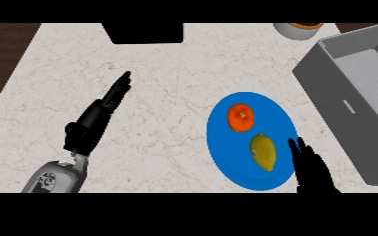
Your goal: Pick the lemon from the plate and place it in the cardboard box
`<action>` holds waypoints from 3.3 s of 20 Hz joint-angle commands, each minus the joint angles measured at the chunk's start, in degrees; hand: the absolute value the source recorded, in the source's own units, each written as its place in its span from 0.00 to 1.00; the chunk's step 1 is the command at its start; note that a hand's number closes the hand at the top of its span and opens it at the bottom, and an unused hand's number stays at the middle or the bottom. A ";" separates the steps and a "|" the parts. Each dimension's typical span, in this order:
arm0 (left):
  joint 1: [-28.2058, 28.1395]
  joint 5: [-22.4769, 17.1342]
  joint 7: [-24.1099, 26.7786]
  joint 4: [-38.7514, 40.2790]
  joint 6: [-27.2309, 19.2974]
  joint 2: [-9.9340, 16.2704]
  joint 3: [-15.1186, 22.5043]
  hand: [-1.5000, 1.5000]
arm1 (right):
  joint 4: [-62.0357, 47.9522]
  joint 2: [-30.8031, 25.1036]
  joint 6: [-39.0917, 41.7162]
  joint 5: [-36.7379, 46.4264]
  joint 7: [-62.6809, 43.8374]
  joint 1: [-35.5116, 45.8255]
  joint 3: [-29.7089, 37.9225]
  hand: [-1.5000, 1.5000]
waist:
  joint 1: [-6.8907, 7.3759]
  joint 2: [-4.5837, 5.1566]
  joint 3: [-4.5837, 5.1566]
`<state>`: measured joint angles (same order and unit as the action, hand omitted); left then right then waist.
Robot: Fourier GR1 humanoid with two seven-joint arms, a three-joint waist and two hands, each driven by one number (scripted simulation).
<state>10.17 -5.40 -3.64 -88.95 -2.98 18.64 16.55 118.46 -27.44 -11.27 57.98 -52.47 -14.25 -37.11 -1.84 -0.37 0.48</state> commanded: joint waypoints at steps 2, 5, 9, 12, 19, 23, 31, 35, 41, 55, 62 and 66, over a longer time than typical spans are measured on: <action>0.81 0.95 0.62 0.77 0.13 -1.22 0.26 0.50 | 11.76 8.52 15.49 6.02 -17.85 2.74 -6.67 0.00 | 1.51 0.26 -0.27; 2.85 1.99 -1.64 1.54 1.45 -2.26 0.45 0.50 | 7.24 13.80 18.01 5.84 -18.22 7.07 -4.95 0.00 | 1.79 0.39 -0.43; 1.39 4.78 2.80 3.37 0.43 -4.19 1.00 0.50 | 4.77 16.71 20.93 5.17 -16.65 8.42 -2.41 0.00 | 1.81 0.43 -0.45; 3.24 1.76 0.49 3.84 3.62 -2.18 -2.64 0.50 | -2.35 18.73 17.00 7.99 -14.54 7.42 -3.22 0.00 | 1.68 0.40 -0.47; 1.00 3.40 0.52 1.27 4.18 -3.98 -1.58 0.50 | -10.73 22.50 18.83 4.95 -10.98 10.72 5.39 0.00 | 2.06 0.38 -0.49; 3.24 2.77 -0.54 2.39 6.50 -4.62 -5.25 0.50 | -13.77 22.92 13.41 6.53 -5.54 10.66 7.54 0.00 | 1.79 0.37 -0.49; 2.91 7.34 -0.35 2.75 7.33 -6.95 -6.57 0.50 | -11.45 23.03 21.26 6.19 -5.07 12.99 10.70 0.00 | 1.81 0.35 -0.48; 1.13 9.52 1.35 3.26 6.08 -11.10 -4.25 0.50 | -13.85 24.91 16.28 8.68 -5.12 7.44 5.88 0.00 | 1.70 0.33 -0.48; 0.26 10.23 -1.89 -1.35 7.23 -10.71 -6.29 0.50 | -21.86 27.26 15.16 8.04 -3.81 10.59 7.77 0.00 | 1.86 0.35 -0.49; 2.57 11.30 -2.87 0.57 11.66 -11.30 -10.35 0.50 | -24.31 22.59 16.53 6.20 1.96 10.07 15.21 0.00 | 1.70 0.34 -0.49; -1.94 12.25 -5.26 -5.24 11.56 -12.88 -8.54 0.50 | -32.64 24.01 13.52 5.51 5.58 11.24 15.95 1.00 | 2.07 0.33 -0.50; -0.68 11.74 0.42 0.32 12.96 -11.24 -11.74 0.50 | -35.24 24.31 12.81 8.46 5.59 15.64 16.46 1.00 | 2.02 0.41 -0.48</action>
<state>10.11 7.14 -5.00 -89.30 8.68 6.22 6.54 89.07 -3.31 1.29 66.11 -48.20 -2.33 -22.20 -0.12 -0.75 0.76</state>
